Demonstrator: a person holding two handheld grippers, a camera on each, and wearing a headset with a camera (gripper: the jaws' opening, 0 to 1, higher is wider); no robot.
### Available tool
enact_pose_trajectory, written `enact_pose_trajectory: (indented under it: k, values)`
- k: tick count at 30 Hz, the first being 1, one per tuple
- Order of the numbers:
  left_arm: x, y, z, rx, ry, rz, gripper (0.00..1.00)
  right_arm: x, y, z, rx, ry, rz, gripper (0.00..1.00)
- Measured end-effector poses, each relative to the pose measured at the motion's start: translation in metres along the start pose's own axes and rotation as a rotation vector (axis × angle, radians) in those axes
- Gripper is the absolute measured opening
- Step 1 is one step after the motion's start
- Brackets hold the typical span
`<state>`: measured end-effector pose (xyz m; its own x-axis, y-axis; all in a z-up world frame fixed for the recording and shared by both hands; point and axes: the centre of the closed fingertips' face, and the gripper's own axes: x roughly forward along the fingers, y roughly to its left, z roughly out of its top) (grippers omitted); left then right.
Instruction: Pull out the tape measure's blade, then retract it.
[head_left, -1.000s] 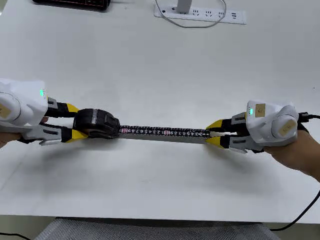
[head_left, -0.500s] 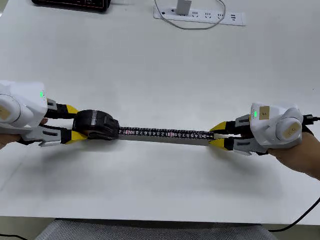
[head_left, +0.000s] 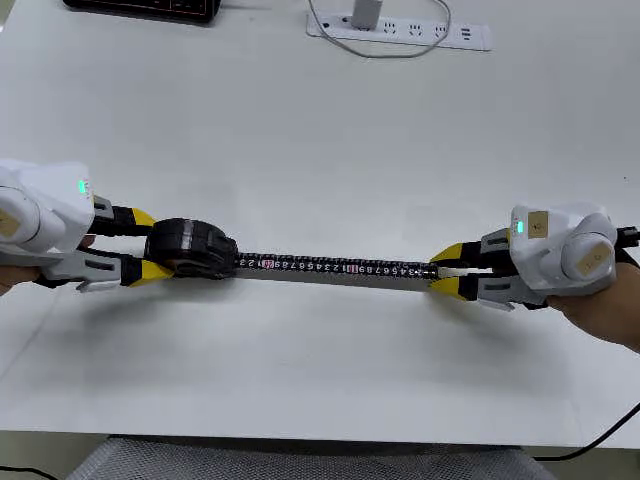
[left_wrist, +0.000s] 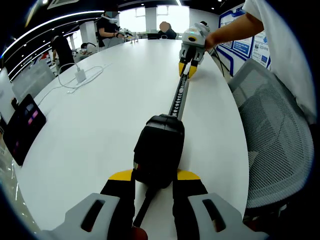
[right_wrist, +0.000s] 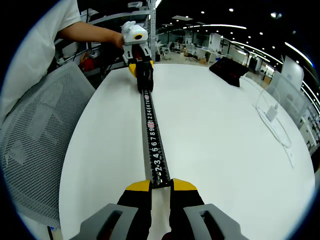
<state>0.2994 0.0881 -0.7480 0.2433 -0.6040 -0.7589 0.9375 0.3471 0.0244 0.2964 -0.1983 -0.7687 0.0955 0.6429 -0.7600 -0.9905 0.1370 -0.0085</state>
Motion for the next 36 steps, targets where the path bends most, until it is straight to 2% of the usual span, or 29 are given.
enact_pose_trajectory:
  k: [10,13,25,36]
  values:
    - [0.000,0.000,0.001,0.003,-0.001,0.001,0.22,-0.001,-0.005,-0.008,0.005,0.021,-0.001,0.09]
    - [0.001,0.000,0.001,0.006,-0.003,0.003,0.23,-0.001,-0.005,-0.006,0.006,0.029,-0.003,0.10]
    - [0.002,-0.001,0.002,0.001,0.001,0.002,0.23,0.001,0.000,-0.012,0.030,0.034,0.023,0.11]
    - [0.003,-0.001,0.002,0.005,0.009,0.011,0.25,0.001,0.001,-0.014,0.008,0.046,0.026,0.12]
